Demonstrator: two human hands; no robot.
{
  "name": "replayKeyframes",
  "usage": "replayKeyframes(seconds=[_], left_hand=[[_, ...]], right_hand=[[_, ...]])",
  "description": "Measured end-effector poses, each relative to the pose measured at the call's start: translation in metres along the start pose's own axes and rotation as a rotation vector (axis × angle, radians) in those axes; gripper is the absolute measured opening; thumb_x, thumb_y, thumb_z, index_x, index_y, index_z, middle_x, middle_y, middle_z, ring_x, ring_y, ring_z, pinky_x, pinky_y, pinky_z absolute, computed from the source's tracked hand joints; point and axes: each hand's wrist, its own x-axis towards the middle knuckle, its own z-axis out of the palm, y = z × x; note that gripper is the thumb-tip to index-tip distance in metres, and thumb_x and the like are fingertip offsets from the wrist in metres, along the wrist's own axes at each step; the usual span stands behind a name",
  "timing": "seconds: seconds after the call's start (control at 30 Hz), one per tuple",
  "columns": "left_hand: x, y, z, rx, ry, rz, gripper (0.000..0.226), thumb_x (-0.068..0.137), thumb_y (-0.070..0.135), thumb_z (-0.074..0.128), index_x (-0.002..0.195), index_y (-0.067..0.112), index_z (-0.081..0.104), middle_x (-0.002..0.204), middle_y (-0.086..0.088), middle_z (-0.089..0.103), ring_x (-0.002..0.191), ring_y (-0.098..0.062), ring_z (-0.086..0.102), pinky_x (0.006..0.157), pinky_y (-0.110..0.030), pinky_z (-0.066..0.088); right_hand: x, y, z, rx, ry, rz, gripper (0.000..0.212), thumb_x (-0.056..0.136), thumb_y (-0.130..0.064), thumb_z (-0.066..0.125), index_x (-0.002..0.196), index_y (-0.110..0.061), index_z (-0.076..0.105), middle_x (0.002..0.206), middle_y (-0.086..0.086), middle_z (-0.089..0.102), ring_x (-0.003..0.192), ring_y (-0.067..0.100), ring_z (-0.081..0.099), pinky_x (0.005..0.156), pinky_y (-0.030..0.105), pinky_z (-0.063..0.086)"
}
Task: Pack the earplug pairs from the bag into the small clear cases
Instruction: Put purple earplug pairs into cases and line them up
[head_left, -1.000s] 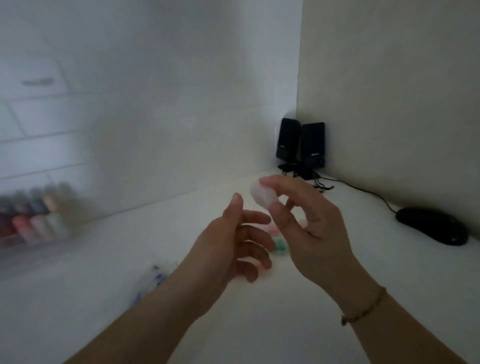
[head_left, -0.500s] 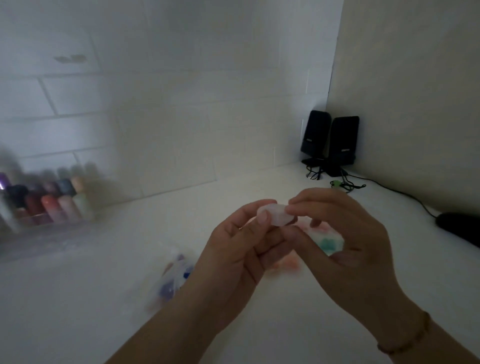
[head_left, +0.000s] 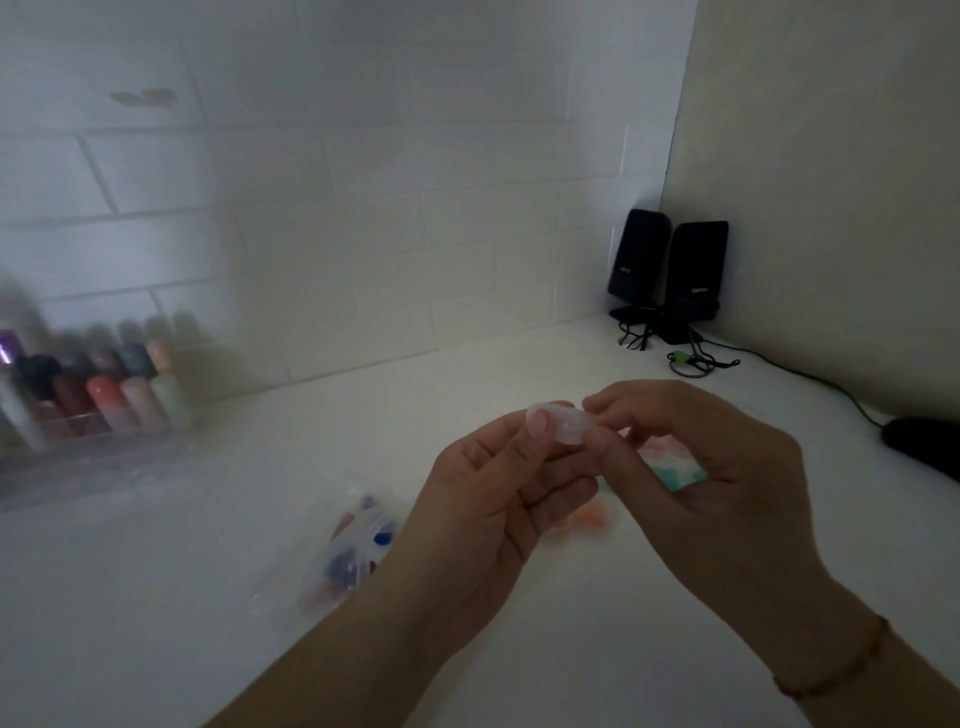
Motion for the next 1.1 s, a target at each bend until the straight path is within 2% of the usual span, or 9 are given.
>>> replayKeyframes(seconds=[0.17,0.33,0.43,0.5,0.6,0.7,0.83,0.93,1.1], left_hand=[[0.001,-0.002,0.001,0.042,0.021,0.015,0.046,0.076,0.035,0.069,0.104,0.000,0.069,0.110,-0.023,0.069,0.096,-0.027,0.067,0.087,-0.033,0.056],[-0.001,-0.002,0.006,0.009,-0.003,0.067,0.052,0.071,0.030,0.083,0.107,-0.001,0.061,0.100,-0.018,0.069,0.089,-0.026,0.068,0.078,-0.034,0.057],[-0.003,-0.001,0.010,-0.123,-0.069,-0.029,0.056,0.077,0.045,0.070,0.113,0.002,0.065,0.104,-0.017,0.070,0.095,-0.027,0.068,0.085,-0.038,0.056],[-0.005,-0.002,0.011,-0.175,-0.100,-0.115,0.058,0.081,0.047,0.057,0.114,0.001,0.067,0.111,-0.021,0.068,0.103,-0.032,0.066,0.088,-0.041,0.055],[-0.007,-0.004,0.010,-0.183,-0.138,-0.109,0.051,0.085,0.042,0.053,0.113,0.002,0.068,0.112,-0.023,0.068,0.102,-0.032,0.066,0.089,-0.040,0.054],[-0.006,-0.003,0.009,-0.221,-0.124,-0.064,0.046,0.085,0.036,0.056,0.110,0.000,0.067,0.106,-0.021,0.070,0.097,-0.030,0.068,0.086,-0.039,0.056],[-0.005,-0.005,0.009,-0.203,-0.088,-0.020,0.046,0.086,0.029,0.057,0.116,-0.005,0.063,0.112,-0.025,0.066,0.101,-0.031,0.066,0.088,-0.039,0.055],[-0.004,-0.006,0.009,-0.189,-0.086,0.007,0.043,0.083,0.028,0.061,0.112,-0.003,0.066,0.112,-0.023,0.067,0.100,-0.029,0.066,0.088,-0.036,0.056],[-0.002,-0.004,0.009,-0.100,-0.056,0.052,0.048,0.082,0.030,0.073,0.114,-0.004,0.063,0.112,-0.024,0.065,0.101,-0.031,0.063,0.089,-0.036,0.054]], right_hand=[[0.000,-0.002,-0.001,-0.018,-0.028,-0.007,0.013,0.086,-0.023,0.065,0.080,-0.012,0.066,0.082,-0.008,0.067,0.073,0.003,0.060,0.066,0.011,0.046],[0.002,-0.003,-0.003,-0.069,-0.106,-0.093,0.024,0.087,-0.035,0.066,0.110,-0.028,0.062,0.096,-0.027,0.059,0.079,-0.004,0.058,0.067,0.018,0.050],[0.001,-0.003,-0.004,0.115,-0.019,0.047,0.020,0.089,-0.023,0.066,0.109,-0.028,0.063,0.103,-0.021,0.068,0.088,0.002,0.065,0.072,0.019,0.051],[-0.002,-0.004,-0.002,0.276,-0.069,0.112,0.019,0.091,-0.019,0.062,0.110,-0.020,0.060,0.112,-0.017,0.068,0.101,0.007,0.066,0.081,0.018,0.051],[-0.003,-0.004,0.000,0.237,-0.160,0.079,0.023,0.089,-0.023,0.061,0.110,-0.016,0.060,0.120,-0.012,0.064,0.109,0.013,0.063,0.089,0.025,0.049],[-0.001,-0.003,-0.004,0.178,-0.099,0.003,0.028,0.083,-0.022,0.064,0.110,-0.018,0.058,0.121,-0.006,0.064,0.102,0.012,0.064,0.080,0.032,0.052],[0.000,-0.005,-0.006,0.109,-0.005,-0.032,0.006,0.084,-0.019,0.062,0.086,-0.014,0.061,0.106,-0.008,0.068,0.091,0.003,0.065,0.074,0.019,0.050],[0.001,-0.003,-0.006,0.018,-0.013,-0.043,0.016,0.085,-0.022,0.062,0.079,-0.008,0.062,0.104,-0.007,0.068,0.080,0.002,0.062,0.068,0.014,0.047],[0.001,-0.003,-0.007,-0.081,-0.004,-0.093,0.014,0.086,-0.020,0.062,0.081,-0.007,0.066,0.103,-0.004,0.068,0.078,0.002,0.060,0.066,0.011,0.046]])
